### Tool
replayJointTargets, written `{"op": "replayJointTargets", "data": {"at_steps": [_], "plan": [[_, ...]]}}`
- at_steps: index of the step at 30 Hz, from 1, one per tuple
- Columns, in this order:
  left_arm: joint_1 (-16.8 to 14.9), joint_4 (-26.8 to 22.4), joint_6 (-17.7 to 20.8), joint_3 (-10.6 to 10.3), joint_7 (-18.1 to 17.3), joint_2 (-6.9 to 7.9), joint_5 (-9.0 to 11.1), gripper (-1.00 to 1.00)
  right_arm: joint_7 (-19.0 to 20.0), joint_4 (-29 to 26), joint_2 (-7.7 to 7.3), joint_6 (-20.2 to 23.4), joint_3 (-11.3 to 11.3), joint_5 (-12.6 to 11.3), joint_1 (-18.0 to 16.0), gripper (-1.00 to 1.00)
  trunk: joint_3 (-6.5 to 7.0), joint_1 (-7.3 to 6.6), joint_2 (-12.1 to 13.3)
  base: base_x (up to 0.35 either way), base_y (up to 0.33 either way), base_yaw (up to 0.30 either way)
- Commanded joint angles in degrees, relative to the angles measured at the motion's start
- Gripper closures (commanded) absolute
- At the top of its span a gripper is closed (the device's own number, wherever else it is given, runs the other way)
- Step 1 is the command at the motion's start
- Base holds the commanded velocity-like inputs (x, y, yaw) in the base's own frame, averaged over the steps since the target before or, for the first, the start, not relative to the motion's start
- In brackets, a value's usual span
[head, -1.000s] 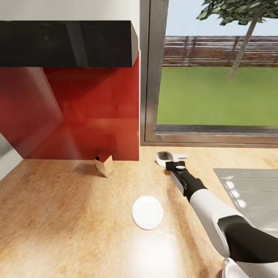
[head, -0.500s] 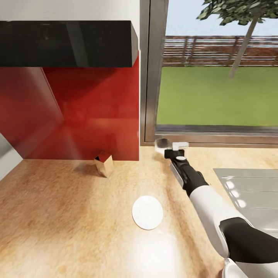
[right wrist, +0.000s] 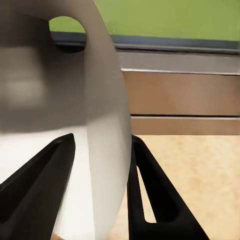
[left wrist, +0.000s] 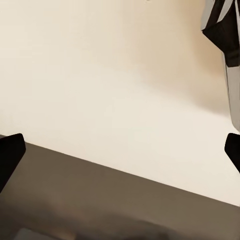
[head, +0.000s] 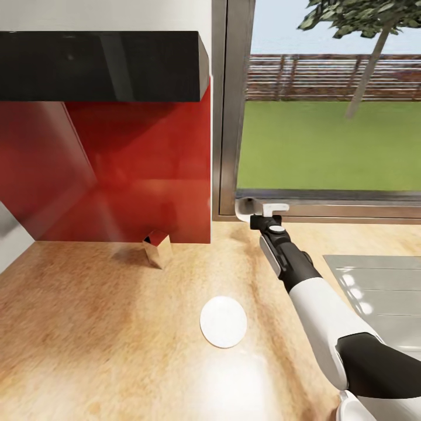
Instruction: Set up a coffee station on the kitchen countertop: keep the coffee maker on the countertop, move the bottle of coffee from the kitchen shelf to the counter next to the coffee maker, place a paper coffee filter on top of the coffee maker, put the saucer next to the coffee maker with the coffee cup on the saucer, and place the electric kettle next to the coffee maker.
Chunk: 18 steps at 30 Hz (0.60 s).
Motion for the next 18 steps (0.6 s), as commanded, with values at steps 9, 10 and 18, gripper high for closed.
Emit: {"op": "replayJointTargets", "data": {"at_steps": [9, 10, 18], "plan": [[-0.01, 0.14, -0.31, 0.18, -0.06, 0.0, 0.41, -1.0, -0.5, -0.19, 0.03, 0.27, 0.26, -0.46, -0.04, 1.0, -0.06, 0.02, -0.06, -0.038, -0.011, 0.0], [-0.02, 0.14, -0.31, 0.18, -0.06, 0.0, 0.41, -1.0, -0.5, -0.18, 0.03, 0.27, 0.26, -0.45, -0.04, 1.0, -0.06, 0.02, -0.06, -0.16, -0.071, 0.0], [0.05, 0.06, -0.39, 0.23, -0.06, -0.08, 0.41, -1.0, -0.66, -0.03, 0.03, 0.31, 0.26, -0.35, -0.04, 1.0, -0.06, 0.02, -0.06, -0.254, -0.161, -0.201]]}}
